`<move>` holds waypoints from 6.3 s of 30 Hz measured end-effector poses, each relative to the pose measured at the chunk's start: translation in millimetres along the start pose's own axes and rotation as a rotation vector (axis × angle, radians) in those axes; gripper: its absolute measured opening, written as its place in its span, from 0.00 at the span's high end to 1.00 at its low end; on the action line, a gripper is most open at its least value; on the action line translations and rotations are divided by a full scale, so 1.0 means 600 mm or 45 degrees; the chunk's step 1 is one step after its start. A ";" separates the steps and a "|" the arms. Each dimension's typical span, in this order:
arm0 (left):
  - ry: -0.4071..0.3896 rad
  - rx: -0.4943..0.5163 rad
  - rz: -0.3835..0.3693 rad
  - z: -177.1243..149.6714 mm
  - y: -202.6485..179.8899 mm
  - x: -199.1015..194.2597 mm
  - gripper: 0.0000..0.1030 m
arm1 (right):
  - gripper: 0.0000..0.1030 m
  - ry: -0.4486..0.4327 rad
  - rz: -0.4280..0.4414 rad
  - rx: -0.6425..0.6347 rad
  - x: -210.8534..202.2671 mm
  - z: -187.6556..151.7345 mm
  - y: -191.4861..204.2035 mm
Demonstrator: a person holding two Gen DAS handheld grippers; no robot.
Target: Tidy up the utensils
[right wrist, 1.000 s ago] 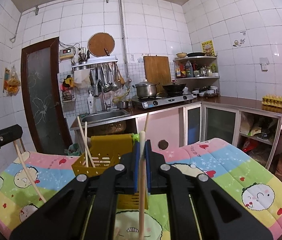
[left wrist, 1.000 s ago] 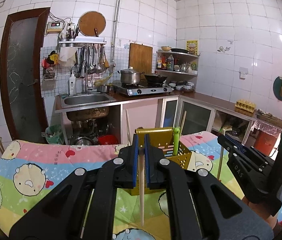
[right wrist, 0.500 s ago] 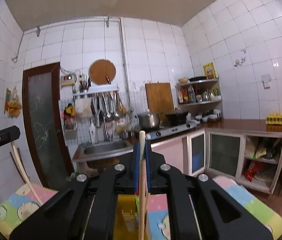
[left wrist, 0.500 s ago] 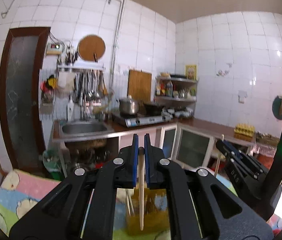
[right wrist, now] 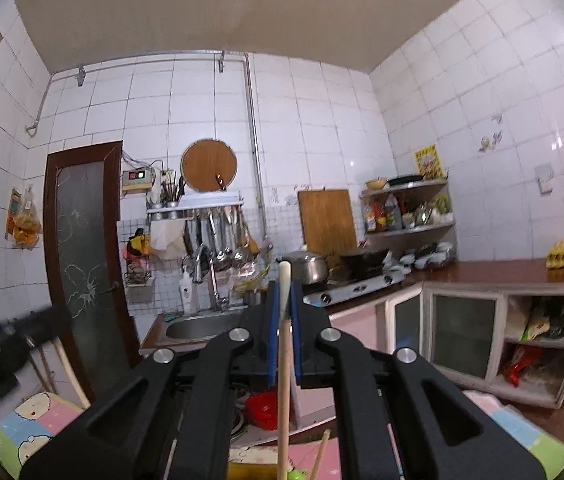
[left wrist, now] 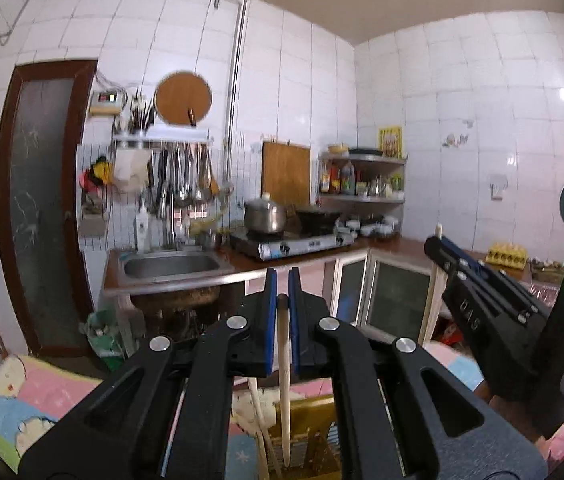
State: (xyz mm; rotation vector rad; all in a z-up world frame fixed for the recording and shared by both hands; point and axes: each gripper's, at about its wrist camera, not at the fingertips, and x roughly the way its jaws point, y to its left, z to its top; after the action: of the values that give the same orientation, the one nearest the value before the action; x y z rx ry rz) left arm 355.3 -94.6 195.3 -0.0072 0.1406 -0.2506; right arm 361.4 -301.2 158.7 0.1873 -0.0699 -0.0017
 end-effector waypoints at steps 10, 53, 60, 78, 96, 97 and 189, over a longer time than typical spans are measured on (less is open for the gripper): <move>0.222 -0.064 -0.019 -0.106 0.034 0.046 0.96 | 0.93 0.261 0.031 -0.076 0.007 -0.111 -0.016; 0.860 -0.110 0.174 -0.352 0.098 -0.107 0.05 | 0.81 1.223 -0.241 -0.051 -0.169 -0.390 0.032; 0.935 -0.115 0.147 -0.376 0.078 -0.127 0.05 | 0.93 1.219 -0.127 -0.028 -0.182 -0.378 0.013; 1.034 -0.108 0.163 -0.437 0.033 -0.183 0.32 | 0.93 1.132 -0.114 -0.016 -0.262 -0.376 -0.033; 1.009 -0.035 0.116 -0.438 0.013 -0.175 0.66 | 0.93 1.113 -0.098 0.074 -0.264 -0.377 -0.054; 1.005 -0.027 0.117 -0.438 0.012 -0.175 0.66 | 0.93 1.113 -0.098 0.072 -0.264 -0.377 -0.054; 0.561 0.079 0.078 -0.269 0.023 -0.128 0.66 | 0.94 0.932 -0.156 -0.023 -0.194 -0.276 -0.046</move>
State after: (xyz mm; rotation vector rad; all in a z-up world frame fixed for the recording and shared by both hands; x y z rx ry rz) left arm 262.4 -60.5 46.0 0.1148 0.5704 -0.1921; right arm 256.8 -296.8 -16.9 0.1644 0.6714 -0.0554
